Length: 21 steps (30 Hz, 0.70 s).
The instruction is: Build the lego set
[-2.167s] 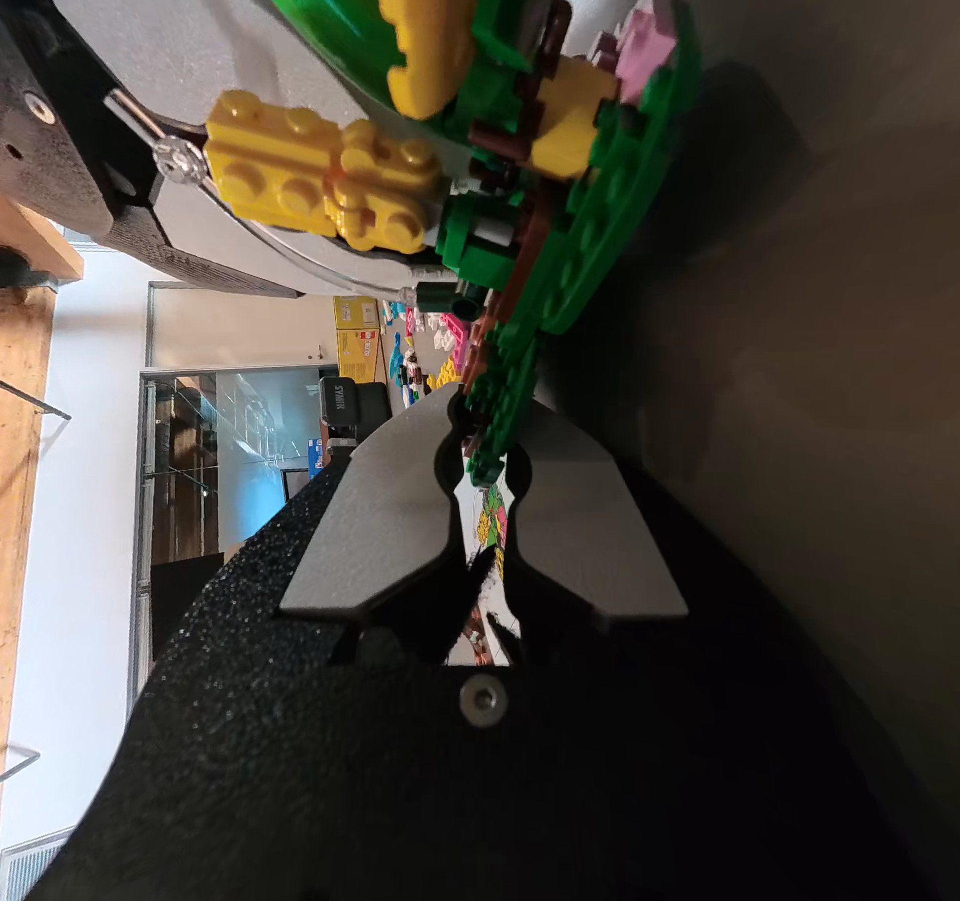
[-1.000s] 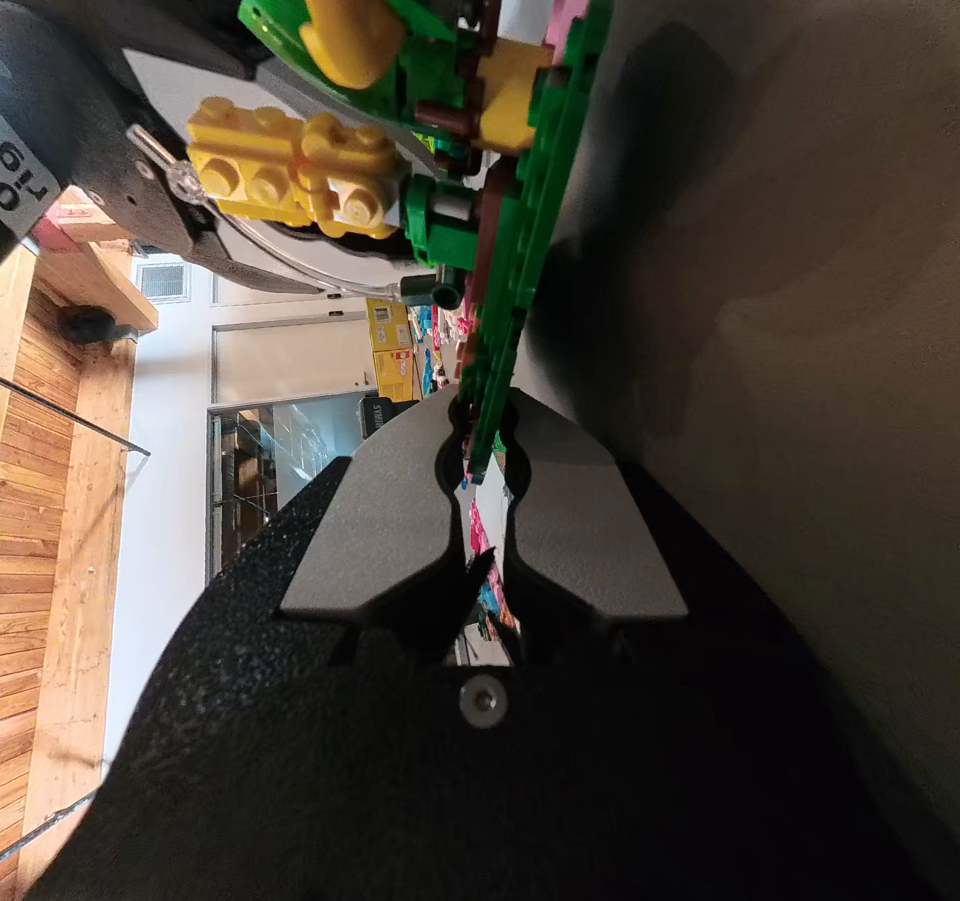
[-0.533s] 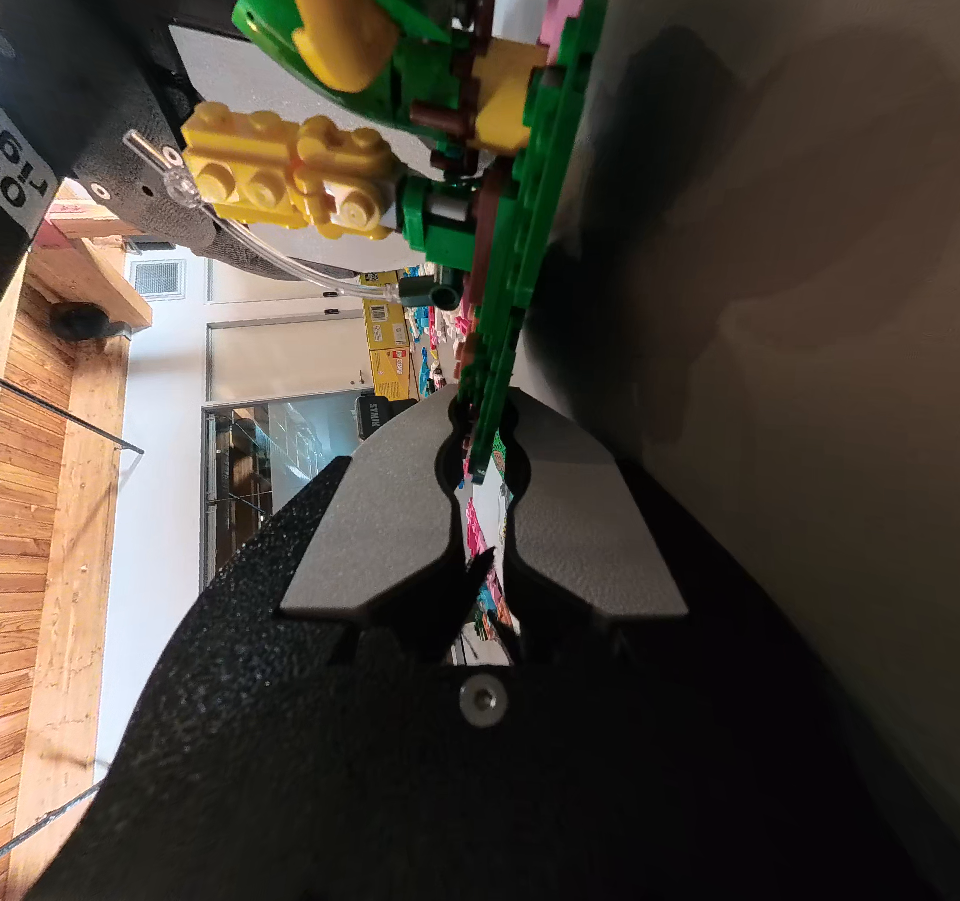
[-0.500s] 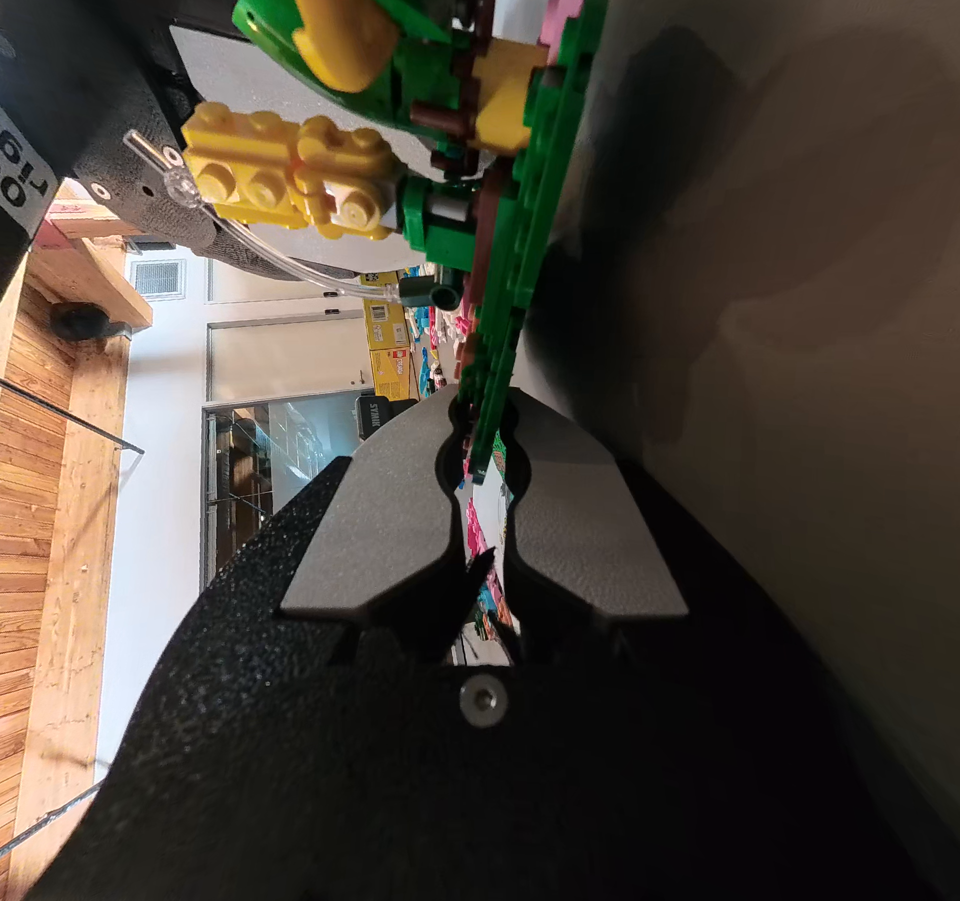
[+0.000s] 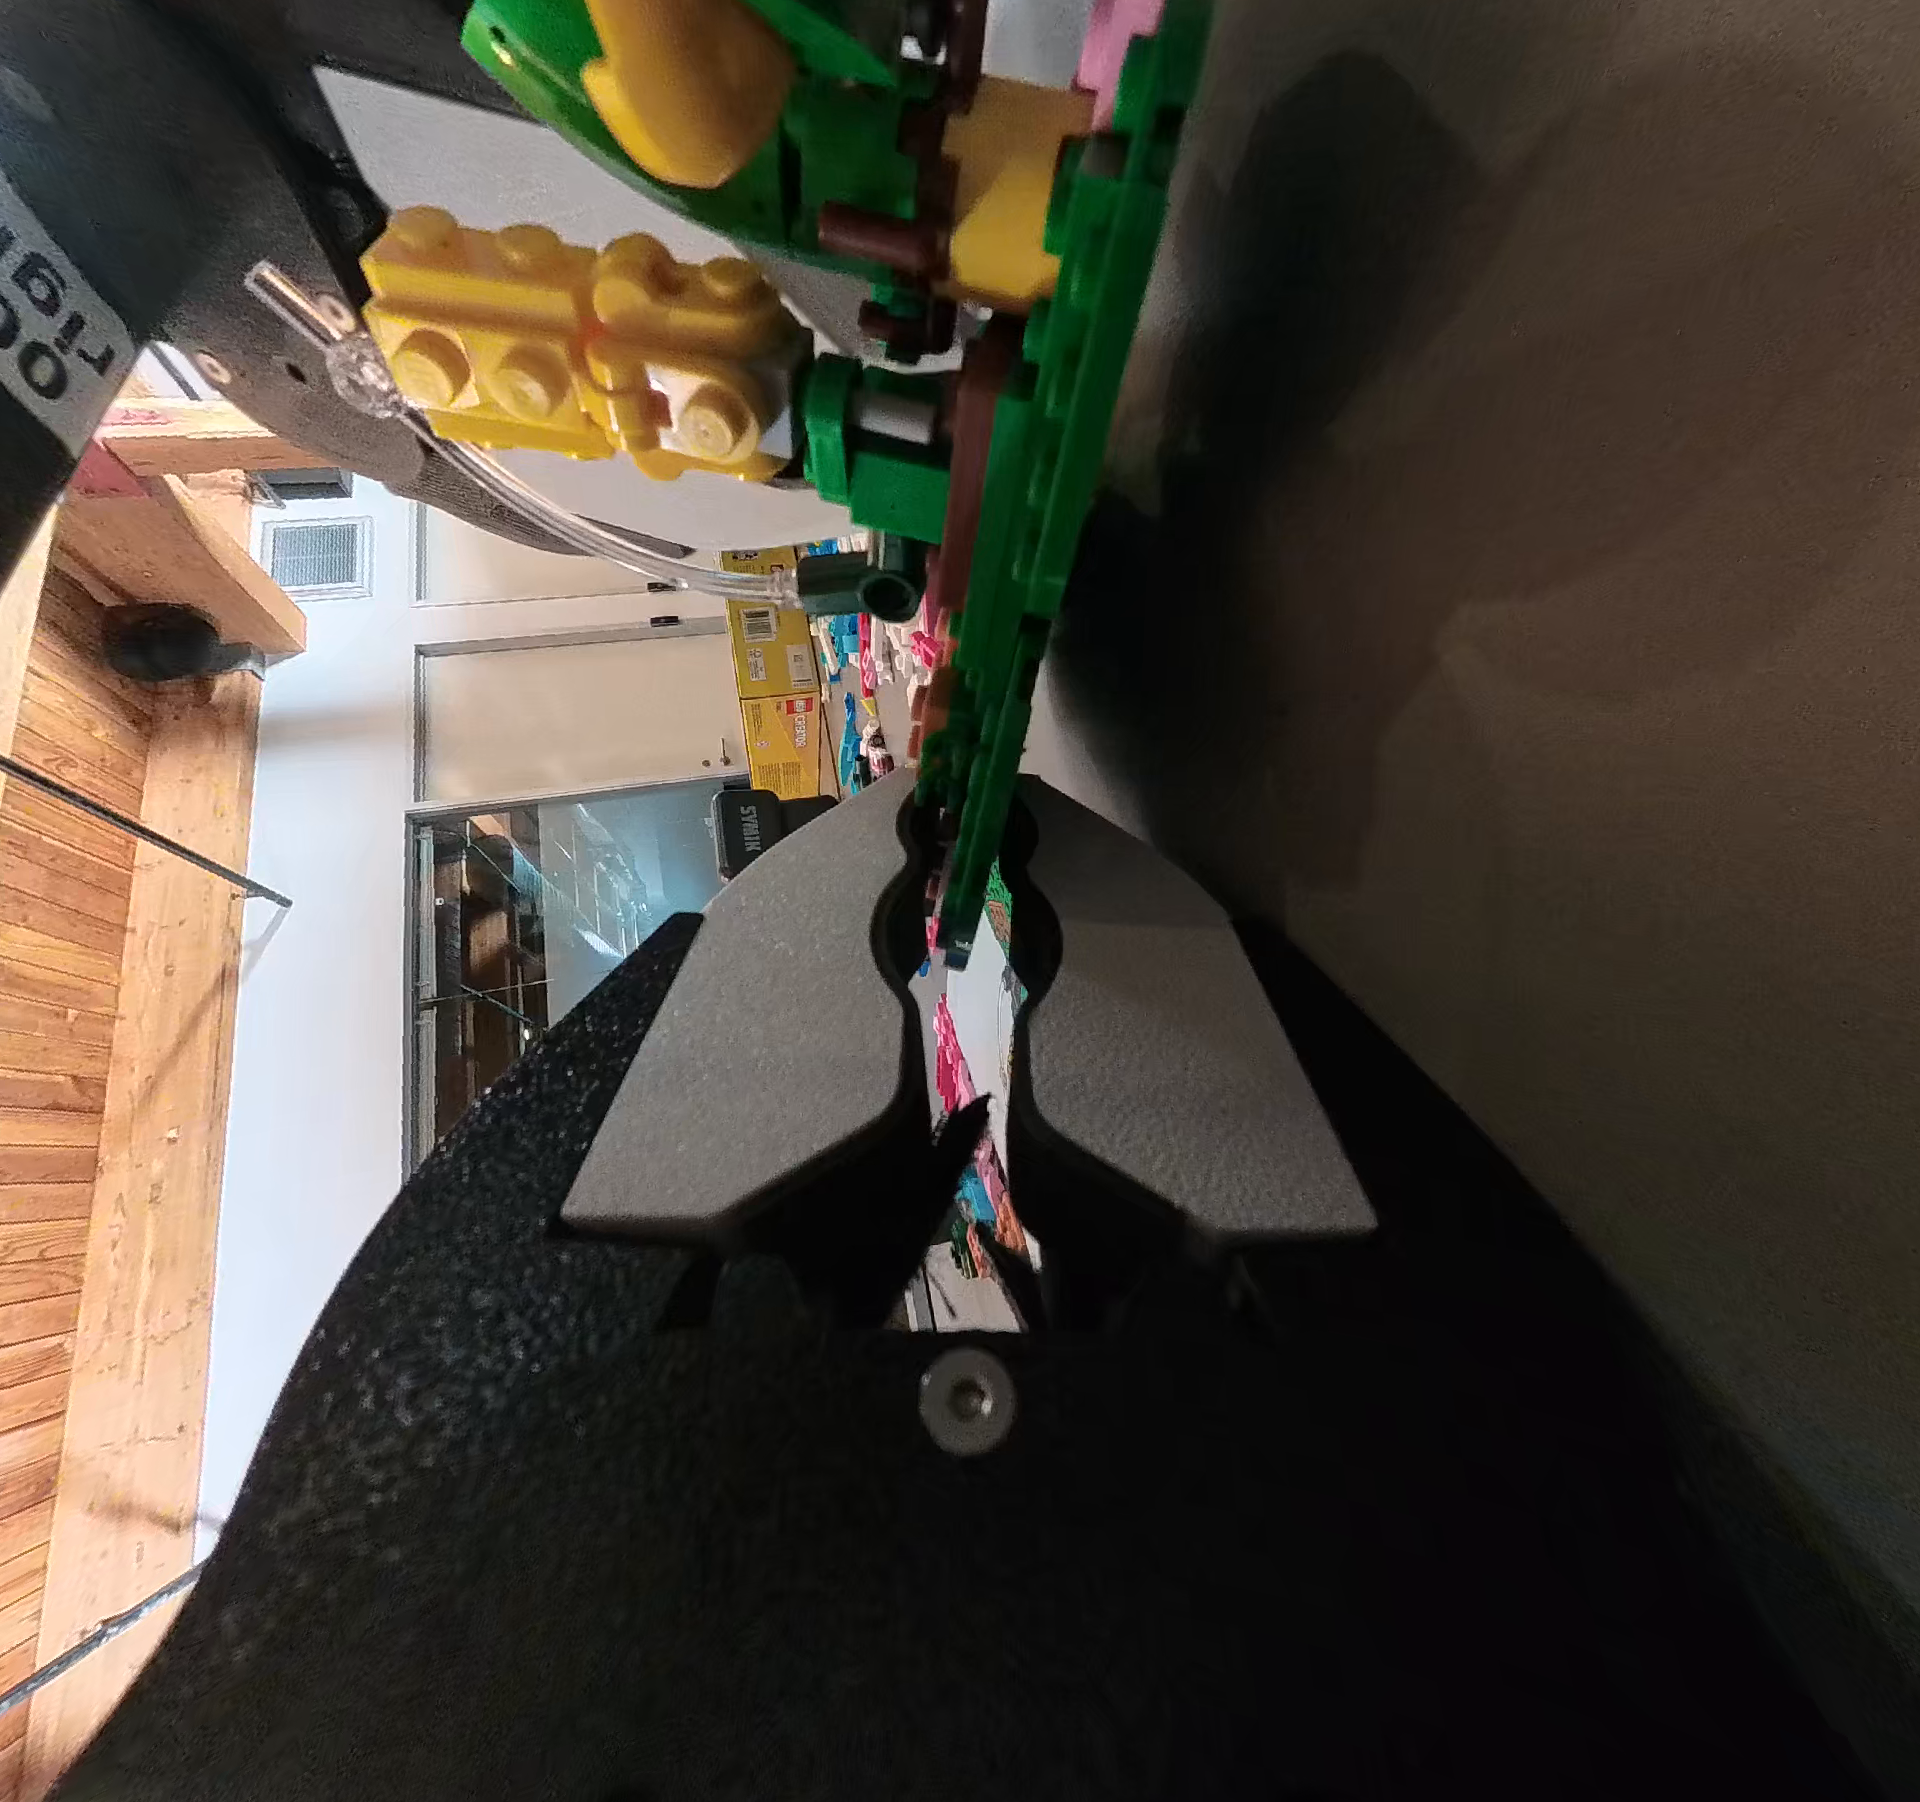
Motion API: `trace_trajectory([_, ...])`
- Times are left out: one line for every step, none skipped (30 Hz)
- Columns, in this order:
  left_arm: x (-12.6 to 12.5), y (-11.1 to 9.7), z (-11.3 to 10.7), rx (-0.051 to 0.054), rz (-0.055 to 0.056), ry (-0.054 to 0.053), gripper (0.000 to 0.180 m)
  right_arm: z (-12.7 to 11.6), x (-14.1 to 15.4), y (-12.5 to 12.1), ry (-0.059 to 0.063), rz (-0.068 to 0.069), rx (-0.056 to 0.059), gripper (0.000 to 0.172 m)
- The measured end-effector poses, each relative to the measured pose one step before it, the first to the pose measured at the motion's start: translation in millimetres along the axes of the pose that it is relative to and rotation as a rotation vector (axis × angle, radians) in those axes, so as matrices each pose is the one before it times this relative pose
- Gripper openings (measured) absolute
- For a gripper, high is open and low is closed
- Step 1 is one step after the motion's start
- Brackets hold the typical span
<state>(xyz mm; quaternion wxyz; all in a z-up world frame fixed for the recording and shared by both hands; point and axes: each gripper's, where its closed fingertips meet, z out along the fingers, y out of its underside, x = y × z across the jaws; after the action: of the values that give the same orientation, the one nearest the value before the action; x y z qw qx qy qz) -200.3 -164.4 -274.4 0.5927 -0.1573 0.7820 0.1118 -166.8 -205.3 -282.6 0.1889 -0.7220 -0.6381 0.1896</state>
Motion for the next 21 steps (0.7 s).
trace_trajectory([0.06, 0.13, 0.05, -0.0002, 0.0004, 0.0001, 0.011, -0.48, -0.05, -0.99, 0.0016, 0.0006, 0.0049, 0.016])
trace_trajectory([-0.03, -0.02, 0.08, -0.0001, 0.0002, 0.0000, 0.011, 0.01, -0.24, -0.59, 0.0004, -0.0006, 0.0017, 0.014])
trace_trajectory([0.01, 0.10, 0.03, -0.0001, -0.0001, 0.0001, 0.011, 0.69, -0.36, 0.08, -0.0008, -0.0015, -0.0032, 0.013])
trace_trajectory([-0.01, 0.11, 0.02, -0.0002, 0.0002, 0.0001, 0.011, 1.18, 0.10, 0.63, 0.0014, -0.0013, -0.0062, 0.011])
trace_trajectory([0.00, 0.09, 0.06, 0.0000, 0.0006, -0.0003, 0.011, 1.37, 0.29, 0.89, 0.0016, -0.0007, -0.0072, 0.009])
trace_trajectory([-0.02, 0.04, -0.02, -0.0003, 0.0004, 0.0001, 0.011, 0.95, 0.10, 0.36, -0.0007, 0.0011, -0.0024, 0.007])
trace_trajectory([0.01, 0.13, 0.09, -0.0006, 0.0001, 0.0004, 0.011, -0.25, 0.19, -0.83, -0.0005, 0.0019, 0.0044, 0.006])
trace_trajectory([0.04, 0.06, -0.03, -0.0005, 0.0002, 0.0004, 0.011, -0.48, 1.11, 0.04, 0.0084, -0.0044, -0.0010, 0.006])
trace_trajectory([0.09, 0.14, 0.02, -0.0014, 0.0006, 0.0005, 0.011, -1.37, 0.74, -2.13, 0.0084, -0.0100, 0.0132, 0.006])
trace_trajectory([0.13, 0.10, -0.03, -0.0008, 0.0018, 0.0013, 0.011, -2.51, -0.70, -5.75, -0.0012, -0.0073, 0.0367, 0.006])
trace_trajectory([0.20, 0.10, 0.00, -0.0020, 0.0011, 0.0024, 0.011, -3.42, -2.59, -8.92, -0.0154, -0.0019, 0.0541, 0.006])
trace_trajectory([0.17, 0.07, -0.02, -0.0018, -0.0003, 0.0022, 0.011, -3.32, -2.94, -8.06, -0.0164, -0.0017, 0.0458, 0.006])
trace_trajectory([0.32, -0.23, -0.12, 0.0017, -0.0002, 0.0026, 0.011, -2.25, -0.46, -4.28, 0.0021, -0.0069, 0.0206, 0.006])
trace_trajectory([0.27, -0.04, 0.13, -0.0002, -0.0010, 0.0026, 0.011, -0.83, -0.91, -2.15, 0.0006, -0.0078, 0.0084, 0.006])
trace_trajectory([0.08, 0.09, 0.23, -0.0022, -0.0016, 0.0022, 0.011, 0.53, -2.75, -1.20, -0.0143, -0.0040, 0.0031, 0.006])
trace_trajectory([0.21, 0.21, 0.20, -0.0018, 0.0012, 0.0022, 0.011, 1.31, -2.23, -0.80, -0.0140, -0.0021, 0.0014, 0.006])
trace_trajectory([0.12, 0.17, 0.17, -0.0015, 0.0001, 0.0025, 0.011, 1.53, -0.66, 0.01, -0.0067, 0.0008, -0.0022, 0.006])
trace_trajectory([-0.09, 0.16, 0.09, -0.0008, 0.0007, -0.0007, 0.011, 1.26, 0.34, 0.10, -0.0034, 0.0030, -0.0020, 0.006])
trace_trajectory([-0.03, 0.15, 0.01, -0.0015, 0.0023, 0.0005, 0.011, 0.86, 0.20, -0.88, -0.0055, 0.0040, 0.0054, 0.006])
trace_trajectory([0.21, 0.34, 0.13, -0.0028, 0.0012, 0.0023, 0.011, 0.51, -0.73, -1.44, -0.0103, 0.0053, 0.0095, 0.006])
trace_trajectory([0.39, 0.29, 0.16, -0.0027, -0.0009, 0.0041, 0.011, 0.44, -0.73, -1.17, -0.0088, 0.0051, 0.0058, 0.006])
